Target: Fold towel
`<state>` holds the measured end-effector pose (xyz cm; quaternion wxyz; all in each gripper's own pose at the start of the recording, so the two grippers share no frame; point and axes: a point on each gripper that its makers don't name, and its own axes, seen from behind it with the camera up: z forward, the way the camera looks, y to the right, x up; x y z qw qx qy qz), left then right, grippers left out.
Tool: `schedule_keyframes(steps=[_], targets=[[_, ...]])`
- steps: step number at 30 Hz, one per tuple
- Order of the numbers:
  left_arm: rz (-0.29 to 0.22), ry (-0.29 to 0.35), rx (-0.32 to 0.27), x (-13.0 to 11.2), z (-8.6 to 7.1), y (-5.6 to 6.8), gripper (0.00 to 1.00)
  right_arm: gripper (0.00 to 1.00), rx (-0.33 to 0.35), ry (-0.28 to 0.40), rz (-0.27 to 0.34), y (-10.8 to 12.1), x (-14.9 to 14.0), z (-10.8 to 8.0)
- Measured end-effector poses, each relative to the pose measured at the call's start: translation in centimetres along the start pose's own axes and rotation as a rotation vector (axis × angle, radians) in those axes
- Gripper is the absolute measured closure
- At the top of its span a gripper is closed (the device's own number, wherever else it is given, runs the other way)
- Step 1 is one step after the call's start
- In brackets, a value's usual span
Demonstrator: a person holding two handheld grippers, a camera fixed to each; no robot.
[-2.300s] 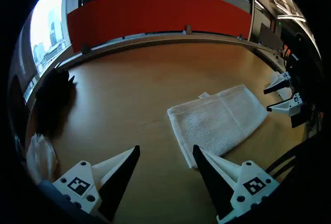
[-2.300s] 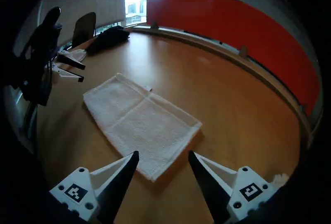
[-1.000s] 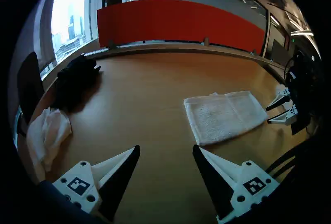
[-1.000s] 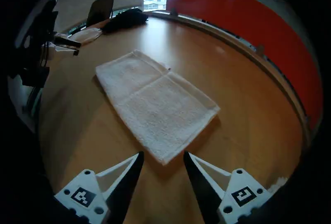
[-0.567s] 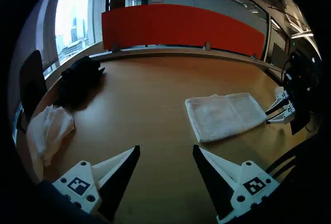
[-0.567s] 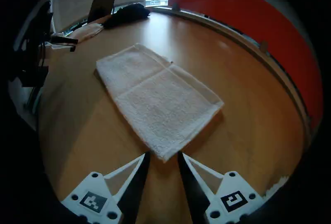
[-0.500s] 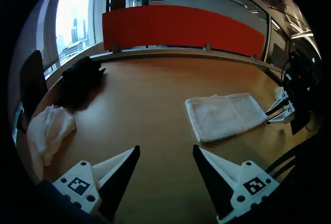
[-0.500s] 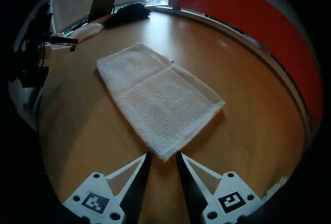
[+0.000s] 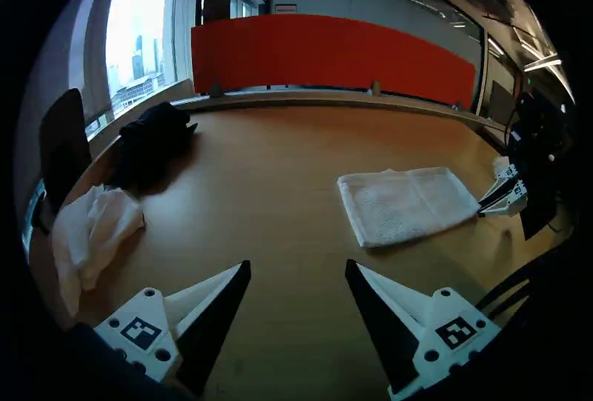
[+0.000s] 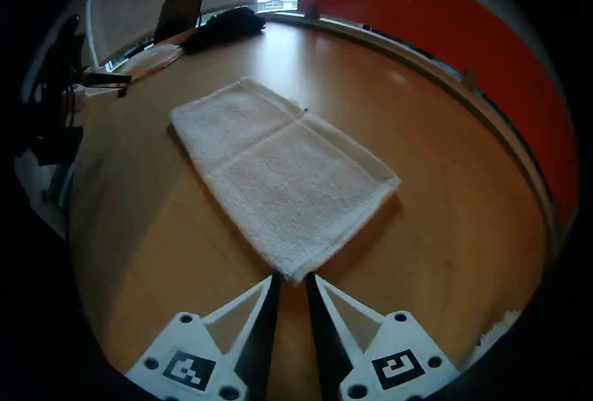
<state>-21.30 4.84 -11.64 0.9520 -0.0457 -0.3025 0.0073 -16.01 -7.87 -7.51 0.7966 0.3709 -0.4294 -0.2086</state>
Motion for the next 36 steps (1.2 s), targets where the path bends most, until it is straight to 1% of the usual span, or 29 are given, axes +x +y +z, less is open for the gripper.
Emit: schedule_keyframes(steps=[2,6,9,20,26,30,36], targets=[[0.0,0.002,0.002,-0.1,-0.1,-0.1,0.05,0.78,0.001,0.0,0.0,0.0,0.0,-0.1],[0.001,0.001,0.001,-0.3,-0.4,-0.1,0.06,0.89,-0.004,0.006,0.001,0.1,0.1,-0.2],[0.002,0.002,0.002,-0.4,-0.5,-0.2,0.05,0.95,-0.003,0.011,0.006,0.1,0.3,-0.2],[0.003,0.0,0.005,-0.5,-0.7,-0.4,0.05,0.96,-0.024,0.037,0.016,0.3,0.8,-0.8],[0.004,0.0,0.003,-0.6,-0.8,-0.2,0.05,0.96,-0.037,0.064,0.016,0.4,1.8,-1.9],[-0.005,0.006,0.003,-0.6,-1.0,-0.1,0.05,0.96,-0.045,0.079,0.013,0.6,2.4,-2.5],[-0.005,0.01,0.002,-0.6,-1.1,0.0,0.05,0.96,-0.047,0.092,-0.001,0.6,3.4,-3.0]])
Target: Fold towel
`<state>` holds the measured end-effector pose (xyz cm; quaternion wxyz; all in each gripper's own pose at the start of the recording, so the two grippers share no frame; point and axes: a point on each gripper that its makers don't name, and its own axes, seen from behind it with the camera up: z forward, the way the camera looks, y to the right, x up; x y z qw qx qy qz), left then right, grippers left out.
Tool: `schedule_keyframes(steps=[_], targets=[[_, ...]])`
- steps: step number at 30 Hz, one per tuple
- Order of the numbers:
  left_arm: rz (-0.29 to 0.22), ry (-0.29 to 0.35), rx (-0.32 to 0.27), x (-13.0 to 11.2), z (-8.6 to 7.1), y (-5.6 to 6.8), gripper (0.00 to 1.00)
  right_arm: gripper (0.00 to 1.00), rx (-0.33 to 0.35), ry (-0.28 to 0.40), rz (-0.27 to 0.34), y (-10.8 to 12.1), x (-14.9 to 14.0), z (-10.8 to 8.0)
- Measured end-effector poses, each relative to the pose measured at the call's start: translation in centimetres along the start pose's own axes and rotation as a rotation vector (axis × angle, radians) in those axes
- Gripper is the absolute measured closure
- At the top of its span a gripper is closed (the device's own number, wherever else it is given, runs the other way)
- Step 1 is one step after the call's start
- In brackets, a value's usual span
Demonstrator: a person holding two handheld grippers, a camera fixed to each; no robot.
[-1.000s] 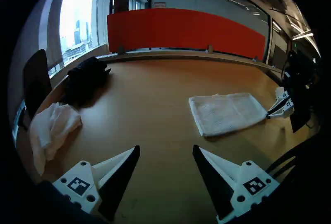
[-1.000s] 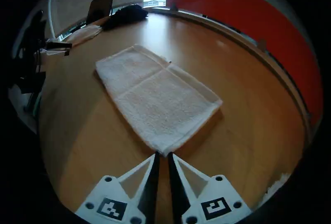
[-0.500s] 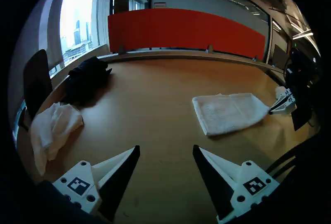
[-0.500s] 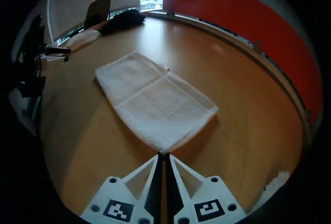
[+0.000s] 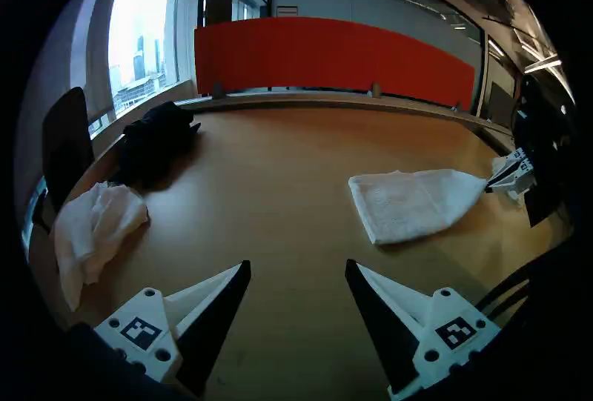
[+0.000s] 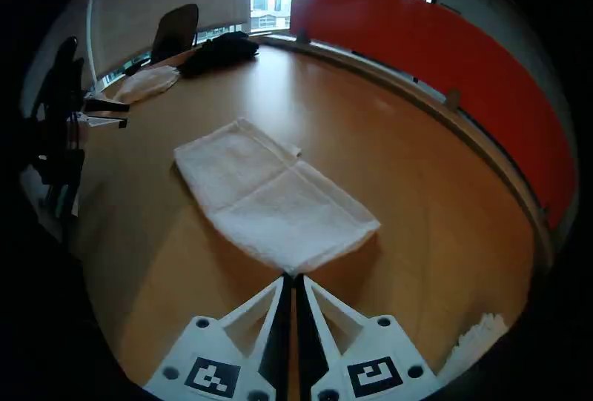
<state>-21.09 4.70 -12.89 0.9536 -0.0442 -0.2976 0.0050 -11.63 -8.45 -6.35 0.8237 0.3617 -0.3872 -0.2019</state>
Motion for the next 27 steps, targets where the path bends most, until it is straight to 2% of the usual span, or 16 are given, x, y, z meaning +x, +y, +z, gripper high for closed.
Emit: schedule_keyframes(steps=[8,14,20,27], targets=[[-0.004,0.008,0.002,0.1,-0.3,-0.1,0.05,0.97,0.013,0.025,-0.038,-0.2,2.7,-0.2],[-0.017,0.012,0.006,0.1,-0.6,-0.2,0.06,0.97,0.036,0.064,-0.092,-0.8,6.3,-0.1],[-0.035,0.014,0.009,-0.1,-1.1,-0.3,0.05,0.97,0.074,0.093,-0.151,-2.1,10.1,0.5],[-0.034,0.022,0.017,-0.2,-1.7,-0.4,0.05,0.97,0.146,0.113,-0.217,-4.9,13.7,2.1]])
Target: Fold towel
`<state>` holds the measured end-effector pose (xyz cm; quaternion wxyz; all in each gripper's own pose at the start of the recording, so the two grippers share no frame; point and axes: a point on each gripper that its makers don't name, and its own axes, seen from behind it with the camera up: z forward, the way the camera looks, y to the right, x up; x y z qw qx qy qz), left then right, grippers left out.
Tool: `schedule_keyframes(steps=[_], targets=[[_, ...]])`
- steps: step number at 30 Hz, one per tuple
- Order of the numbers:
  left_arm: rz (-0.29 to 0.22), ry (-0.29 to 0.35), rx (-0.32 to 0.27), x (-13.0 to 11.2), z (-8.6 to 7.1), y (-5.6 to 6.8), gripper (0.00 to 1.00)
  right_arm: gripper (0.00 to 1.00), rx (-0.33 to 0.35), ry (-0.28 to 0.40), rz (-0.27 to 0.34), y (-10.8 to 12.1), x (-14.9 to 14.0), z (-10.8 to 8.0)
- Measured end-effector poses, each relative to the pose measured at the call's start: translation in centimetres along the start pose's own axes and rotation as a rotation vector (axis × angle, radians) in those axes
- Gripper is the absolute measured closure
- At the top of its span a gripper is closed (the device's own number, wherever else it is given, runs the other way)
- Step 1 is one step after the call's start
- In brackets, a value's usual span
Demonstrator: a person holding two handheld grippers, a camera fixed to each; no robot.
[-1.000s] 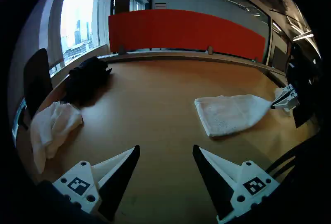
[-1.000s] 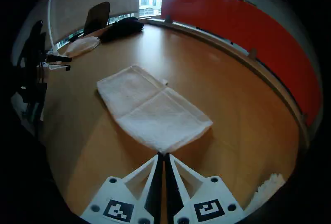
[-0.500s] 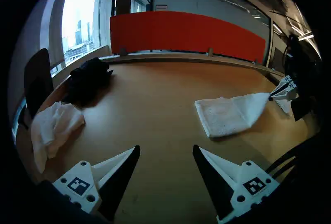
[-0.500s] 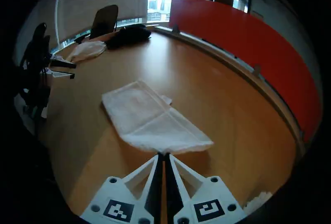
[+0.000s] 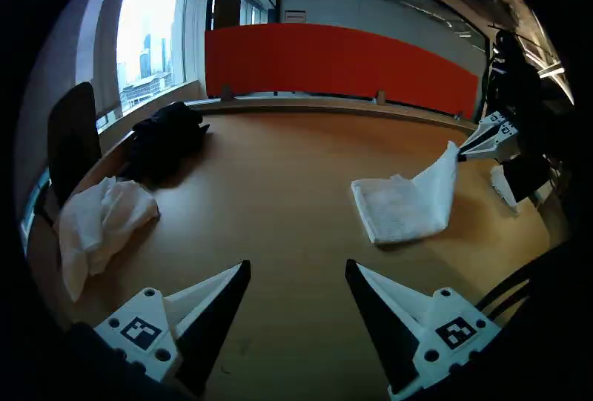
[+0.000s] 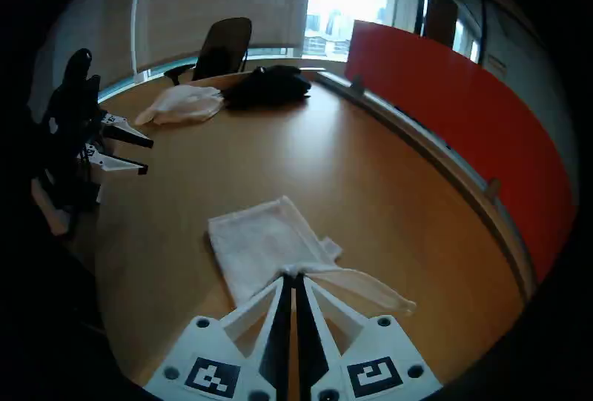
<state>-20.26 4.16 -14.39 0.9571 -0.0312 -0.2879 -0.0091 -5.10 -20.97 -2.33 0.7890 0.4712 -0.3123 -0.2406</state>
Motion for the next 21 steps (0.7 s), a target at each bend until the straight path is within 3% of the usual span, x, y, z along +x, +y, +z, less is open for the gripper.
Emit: schedule_keyframes(steps=[11,21], targets=[[-0.013,-0.003,0.016,-0.5,-0.6,-0.6,0.05,0.97,0.133,-0.006,-0.072,-3.7,2.9,4.4],[-0.01,-0.01,0.031,-1.0,-0.7,-1.1,0.05,0.97,0.238,-0.055,-0.079,-7.8,1.8,10.0]])
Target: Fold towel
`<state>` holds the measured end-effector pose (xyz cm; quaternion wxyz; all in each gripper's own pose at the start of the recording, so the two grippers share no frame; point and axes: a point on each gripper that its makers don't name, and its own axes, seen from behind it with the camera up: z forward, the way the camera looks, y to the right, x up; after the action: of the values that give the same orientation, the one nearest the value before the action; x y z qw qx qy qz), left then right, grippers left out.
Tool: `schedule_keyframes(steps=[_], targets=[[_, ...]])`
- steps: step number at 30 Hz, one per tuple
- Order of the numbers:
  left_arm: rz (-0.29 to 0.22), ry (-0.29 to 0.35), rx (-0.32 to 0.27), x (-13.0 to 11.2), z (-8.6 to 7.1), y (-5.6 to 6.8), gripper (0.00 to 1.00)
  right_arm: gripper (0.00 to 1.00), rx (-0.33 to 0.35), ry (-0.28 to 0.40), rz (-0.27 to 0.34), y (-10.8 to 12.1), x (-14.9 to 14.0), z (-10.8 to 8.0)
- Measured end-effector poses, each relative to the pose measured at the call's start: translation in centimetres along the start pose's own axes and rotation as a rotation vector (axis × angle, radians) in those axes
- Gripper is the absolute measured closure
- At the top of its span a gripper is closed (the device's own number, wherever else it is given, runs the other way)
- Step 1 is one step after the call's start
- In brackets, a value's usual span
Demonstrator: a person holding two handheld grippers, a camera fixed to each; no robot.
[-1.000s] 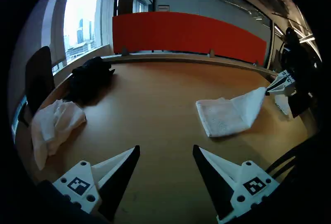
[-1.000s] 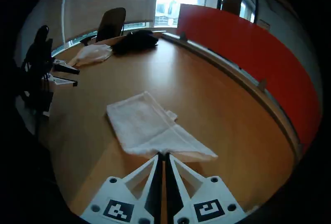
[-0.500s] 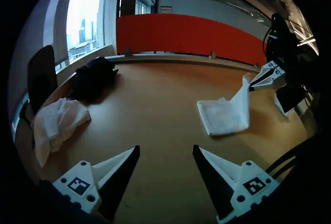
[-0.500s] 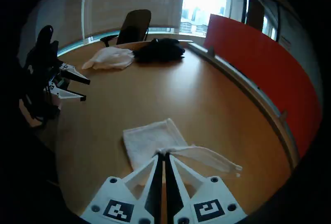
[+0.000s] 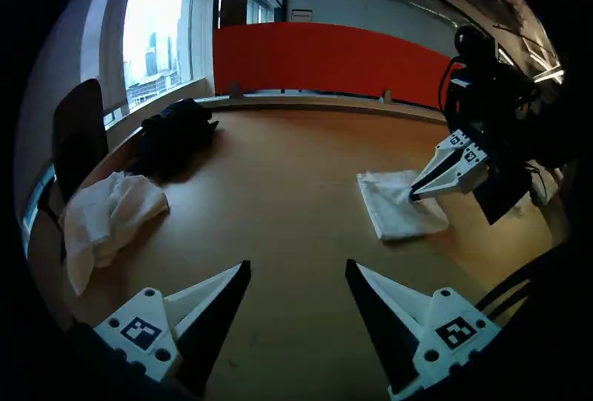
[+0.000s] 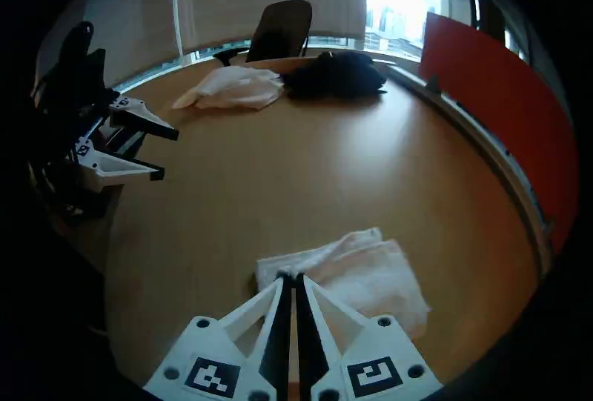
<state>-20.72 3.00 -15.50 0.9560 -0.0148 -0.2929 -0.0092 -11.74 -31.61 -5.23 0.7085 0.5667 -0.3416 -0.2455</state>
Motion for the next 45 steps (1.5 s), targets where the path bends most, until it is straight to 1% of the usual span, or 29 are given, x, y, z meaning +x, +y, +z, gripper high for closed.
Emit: schedule_keyframes(steps=[2,5,11,19,21,25,27,28,31,33,35,37,45], targets=[[-0.002,-0.003,0.002,-0.2,0.1,0.0,0.06,0.97,0.009,-0.011,0.004,-0.2,-0.4,0.8],[-0.001,-0.004,0.002,-0.2,0.1,0.1,0.05,0.97,0.015,-0.021,-0.001,-0.4,-0.8,1.3],[-0.001,-0.005,-0.002,-0.2,0.3,0.4,0.05,0.96,0.014,-0.03,-0.016,-0.2,-1.2,1.3],[0.002,-0.005,-0.003,-0.3,0.2,0.5,0.05,0.94,0.005,-0.031,-0.032,0.0,-1.3,1.4],[0.001,-0.006,-0.002,-0.4,0.2,0.5,0.06,0.93,0.006,-0.03,-0.034,0.0,-1.3,1.4],[0.0,-0.005,0.0,-0.4,0.2,0.4,0.05,0.87,0.009,-0.028,-0.034,-0.2,-1.2,1.6],[-0.001,-0.004,0.001,-0.4,0.2,0.3,0.05,0.82,0.01,-0.026,-0.035,-0.3,-1.2,1.7],[-0.002,-0.004,0.001,-0.3,0.2,0.3,0.05,0.76,0.01,-0.025,-0.036,-0.3,-1.1,1.7],[-0.003,-0.002,0.003,-0.3,0.2,0.2,0.05,0.56,0.007,-0.022,-0.036,-0.3,-1.0,1.7],[-0.004,-0.002,0.004,-0.3,0.2,0.1,0.05,0.36,0.004,-0.019,-0.034,-0.3,-1.0,1.6],[-0.006,-0.003,0.004,-0.3,0.1,0.0,0.05,0.24,-0.002,-0.016,-0.031,-0.3,-0.9,1.5],[-0.007,-0.002,0.004,-0.3,0.1,0.0,0.05,0.23,-0.005,-0.014,-0.025,-0.3,-0.9,1.5],[-0.011,0.003,0.003,-0.1,0.1,-0.1,0.05,0.23,-0.036,-0.003,-0.006,-0.2,-1.1,0.9]])
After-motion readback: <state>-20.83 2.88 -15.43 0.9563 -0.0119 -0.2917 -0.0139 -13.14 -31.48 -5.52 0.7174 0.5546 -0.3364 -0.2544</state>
